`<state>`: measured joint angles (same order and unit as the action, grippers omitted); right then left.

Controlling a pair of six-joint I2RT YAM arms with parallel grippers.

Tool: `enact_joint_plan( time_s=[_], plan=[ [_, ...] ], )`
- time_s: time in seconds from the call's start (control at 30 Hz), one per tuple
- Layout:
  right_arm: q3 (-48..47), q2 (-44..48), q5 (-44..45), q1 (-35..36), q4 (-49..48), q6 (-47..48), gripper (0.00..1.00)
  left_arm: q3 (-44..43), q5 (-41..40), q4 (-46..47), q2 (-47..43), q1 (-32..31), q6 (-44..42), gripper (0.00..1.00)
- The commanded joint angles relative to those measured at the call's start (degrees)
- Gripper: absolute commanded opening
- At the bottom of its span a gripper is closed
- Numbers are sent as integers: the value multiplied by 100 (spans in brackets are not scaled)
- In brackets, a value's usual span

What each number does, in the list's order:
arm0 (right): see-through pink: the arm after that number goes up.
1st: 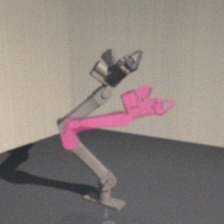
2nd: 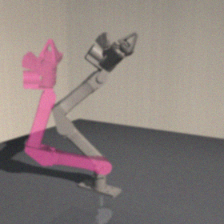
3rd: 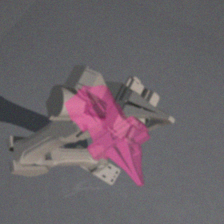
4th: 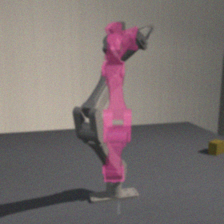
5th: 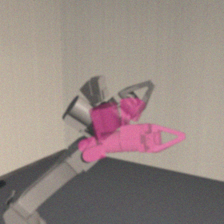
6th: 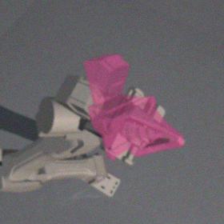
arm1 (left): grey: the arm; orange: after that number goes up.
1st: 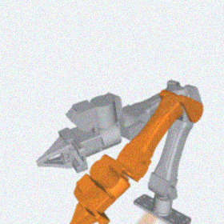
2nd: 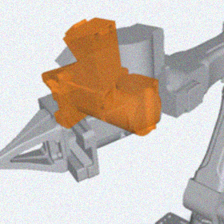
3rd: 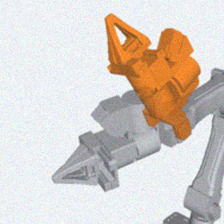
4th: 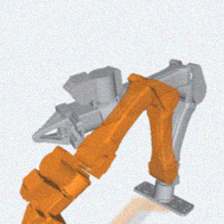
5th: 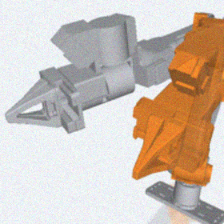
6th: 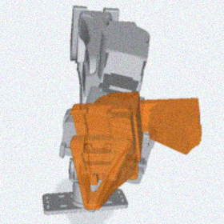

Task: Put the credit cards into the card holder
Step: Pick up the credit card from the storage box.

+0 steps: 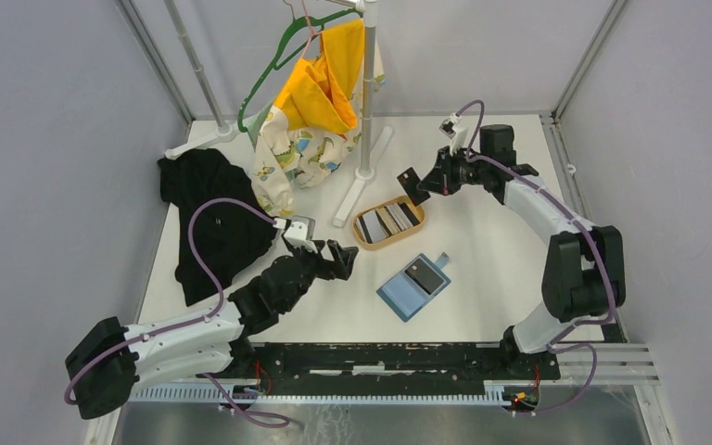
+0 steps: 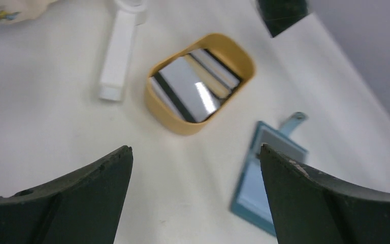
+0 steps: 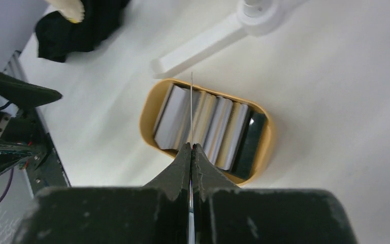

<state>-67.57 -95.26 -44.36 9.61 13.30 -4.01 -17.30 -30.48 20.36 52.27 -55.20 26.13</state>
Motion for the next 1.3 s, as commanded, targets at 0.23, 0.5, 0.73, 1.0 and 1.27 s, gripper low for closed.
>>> enact_joint_plan(
  time_s=[0.23, 0.5, 0.73, 1.0, 1.27],
  plan=[
    [2208, 1968, -2651, -3, -2598, -1058, 0, 7, 2736, 1861, -348, 14, 863, 100],
    [3965, 2933, -2630, 220, -6311, -3149, 0, 571, 2836, 3107, -83, 17, 936, 100],
    [3934, 2687, -2681, 749, -6313, -3185, 0, 264, 2958, 3688, 608, 3, 942, 92],
    [3897, 2592, -2742, 1031, -6282, -3100, 0, -4, 3243, 4044, 1227, 3, 999, 81],
    [3823, 2572, -2747, 1116, -5891, -2780, 0, -169, 3583, 4030, 1336, 3, 909, 19]
  ],
)
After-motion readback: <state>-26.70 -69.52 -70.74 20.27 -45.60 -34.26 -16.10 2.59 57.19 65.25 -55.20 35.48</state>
